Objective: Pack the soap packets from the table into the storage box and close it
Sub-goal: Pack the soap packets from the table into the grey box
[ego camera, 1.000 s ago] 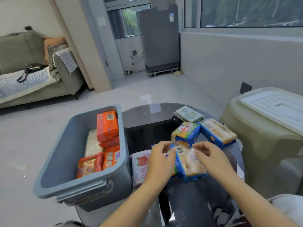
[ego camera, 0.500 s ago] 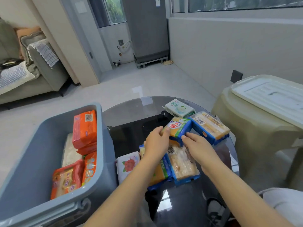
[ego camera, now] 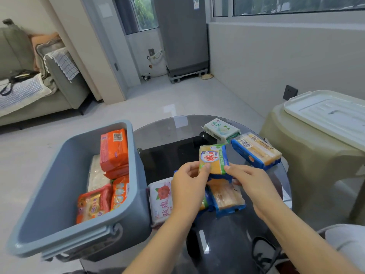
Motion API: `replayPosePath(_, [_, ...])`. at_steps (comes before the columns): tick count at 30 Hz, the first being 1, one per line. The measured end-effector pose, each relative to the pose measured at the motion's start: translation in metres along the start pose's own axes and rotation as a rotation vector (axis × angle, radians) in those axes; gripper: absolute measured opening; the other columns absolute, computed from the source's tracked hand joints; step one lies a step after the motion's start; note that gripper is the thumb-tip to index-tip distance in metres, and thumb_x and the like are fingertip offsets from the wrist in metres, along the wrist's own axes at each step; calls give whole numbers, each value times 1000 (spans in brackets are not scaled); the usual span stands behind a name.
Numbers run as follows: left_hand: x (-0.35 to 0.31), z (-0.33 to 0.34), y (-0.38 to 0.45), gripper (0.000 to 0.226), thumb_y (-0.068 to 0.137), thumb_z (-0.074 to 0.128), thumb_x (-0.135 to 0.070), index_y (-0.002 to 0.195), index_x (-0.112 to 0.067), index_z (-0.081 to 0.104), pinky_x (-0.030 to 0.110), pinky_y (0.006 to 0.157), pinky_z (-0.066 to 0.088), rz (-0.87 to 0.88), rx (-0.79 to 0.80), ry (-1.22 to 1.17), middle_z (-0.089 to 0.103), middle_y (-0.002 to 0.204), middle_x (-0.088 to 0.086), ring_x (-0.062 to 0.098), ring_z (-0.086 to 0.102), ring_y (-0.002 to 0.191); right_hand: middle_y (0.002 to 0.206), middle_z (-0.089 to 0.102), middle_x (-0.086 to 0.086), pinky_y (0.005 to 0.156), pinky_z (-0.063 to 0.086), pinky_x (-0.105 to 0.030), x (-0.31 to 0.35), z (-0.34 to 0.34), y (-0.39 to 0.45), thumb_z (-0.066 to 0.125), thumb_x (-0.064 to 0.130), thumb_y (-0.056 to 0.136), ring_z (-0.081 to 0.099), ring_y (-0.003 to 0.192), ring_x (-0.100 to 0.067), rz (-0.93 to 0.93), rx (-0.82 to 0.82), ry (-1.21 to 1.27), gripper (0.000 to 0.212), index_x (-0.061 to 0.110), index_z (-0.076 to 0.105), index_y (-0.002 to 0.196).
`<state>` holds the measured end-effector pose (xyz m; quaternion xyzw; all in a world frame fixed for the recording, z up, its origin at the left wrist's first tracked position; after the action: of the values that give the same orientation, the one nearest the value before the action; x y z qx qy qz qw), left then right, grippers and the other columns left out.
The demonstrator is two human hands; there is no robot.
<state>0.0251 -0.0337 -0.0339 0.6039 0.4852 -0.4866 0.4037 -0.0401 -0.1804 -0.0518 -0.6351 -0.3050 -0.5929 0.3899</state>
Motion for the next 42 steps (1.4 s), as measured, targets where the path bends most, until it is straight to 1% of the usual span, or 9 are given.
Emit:
replayPosePath(4, [3,-22,-19,16,83,68,-26,96,-19,70,22,68,56,-7,-67,-58,74,89,-5,5,70,82,66,72,16,55,51,-15,1,13,-17,67,22,80,66,63,1,-14,119,-22,25,34,73,60])
replayPosePath(8, [9,-40,-35,10,82,69,-23,92,-21,70,18,61,55,-30,-87,-95,74,89,-5,5,70,81,63,66,3,74,57,-37,-1,27,-25,65,20,82,59,65,-14,25,209,-66,12,26,74,88])
replayPosePath(11, [15,-50,-44,9,83,68,-26,92,-24,67,21,56,50,-53,-96,-94,74,89,-6,10,66,69,60,65,8,69,55,-31,0,34,-28,64,19,83,56,59,-8,11,254,-137,15,29,71,91])
replayPosePath(17, [21,-56,-49,21,85,62,-28,105,-29,59,25,60,52,-96,-63,-15,72,96,-9,10,69,80,84,64,21,53,45,-7,2,39,-30,59,28,85,60,65,5,-122,211,-504,29,29,64,114])
replayPosePath(25, [14,-51,-29,20,87,59,-34,106,-30,65,18,50,48,-176,144,112,71,95,-11,6,66,73,104,64,7,58,43,-13,7,51,-25,46,43,91,58,81,-1,-146,263,-716,34,24,54,118])
replayPosePath(29, [14,-50,-25,10,89,57,-33,99,-33,60,11,45,45,-240,172,102,65,83,-15,2,59,66,96,65,4,54,42,-16,9,57,-20,40,45,93,57,73,-3,-119,301,-794,33,22,56,111])
replayPosePath(33, [14,-42,-23,19,91,54,-35,108,-27,59,19,53,51,-253,149,81,67,97,-6,11,65,84,100,65,-1,70,49,-27,8,62,-14,38,44,94,60,85,-12,-53,306,-766,34,20,56,109])
replayPosePath(36, [19,-41,-23,19,90,56,-33,107,-28,62,30,70,59,-233,66,4,69,103,-4,13,67,90,100,64,1,67,48,-23,8,63,-15,39,43,94,60,85,-10,-39,289,-691,33,20,57,110])
replayPosePath(42, [23,-41,-23,12,88,62,-27,98,-30,67,33,71,60,-255,63,-143,73,93,-8,12,71,84,97,69,4,68,53,-25,4,56,-20,50,39,90,64,84,-8,-50,157,-468,29,23,63,110])
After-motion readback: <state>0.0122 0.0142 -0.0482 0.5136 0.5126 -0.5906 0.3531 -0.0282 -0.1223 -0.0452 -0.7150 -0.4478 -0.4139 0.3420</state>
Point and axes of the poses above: each hand's wrist, its own y-axis towards the middle knuckle, its own z-axis out of the palm, x = y × z, the point moved 5 cm from there along y, towards the middle knuckle
